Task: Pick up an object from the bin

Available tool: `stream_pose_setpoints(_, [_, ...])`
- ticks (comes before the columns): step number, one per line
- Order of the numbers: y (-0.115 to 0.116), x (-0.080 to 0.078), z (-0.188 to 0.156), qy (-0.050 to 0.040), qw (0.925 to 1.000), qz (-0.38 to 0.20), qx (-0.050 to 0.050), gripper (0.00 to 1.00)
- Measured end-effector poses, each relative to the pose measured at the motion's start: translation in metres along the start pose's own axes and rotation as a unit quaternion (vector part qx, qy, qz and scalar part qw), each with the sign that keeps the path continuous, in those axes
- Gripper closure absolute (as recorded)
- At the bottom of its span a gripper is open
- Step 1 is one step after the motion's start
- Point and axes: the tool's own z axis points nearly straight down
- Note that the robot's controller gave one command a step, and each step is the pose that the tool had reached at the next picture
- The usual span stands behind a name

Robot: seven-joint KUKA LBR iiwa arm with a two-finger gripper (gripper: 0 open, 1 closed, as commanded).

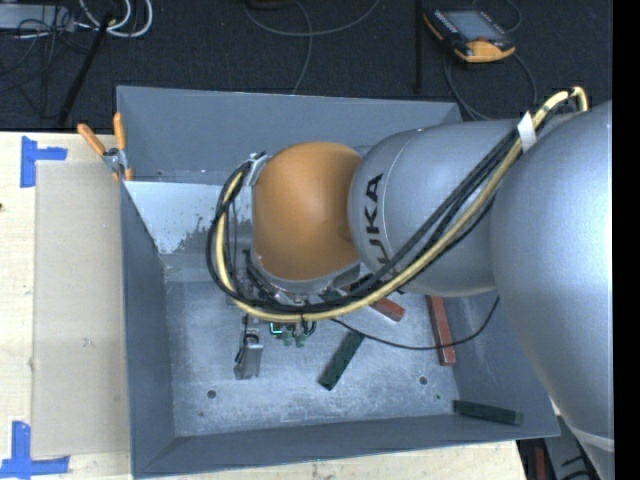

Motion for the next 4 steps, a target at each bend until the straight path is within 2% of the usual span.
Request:
stream_pose_setpoints(1, [-0.161,-0.022,0.013,-0.0037,0.9999,-0.013,0.001,0.00])
stream_pose_setpoints(2, [-0.186,0.012,0.087,-0.0009,0.9869,-0.162,0.000,0.00])
stream_pose_setpoints(3, [-0.186,0.011,0.085,-0.0037,0.9871,-0.160,-0.001,1.00])
stream_pose_setpoints(4, [-0.221,-0.028,-0.050,-0.0098,0.9955,-0.094,0.001,1.00])
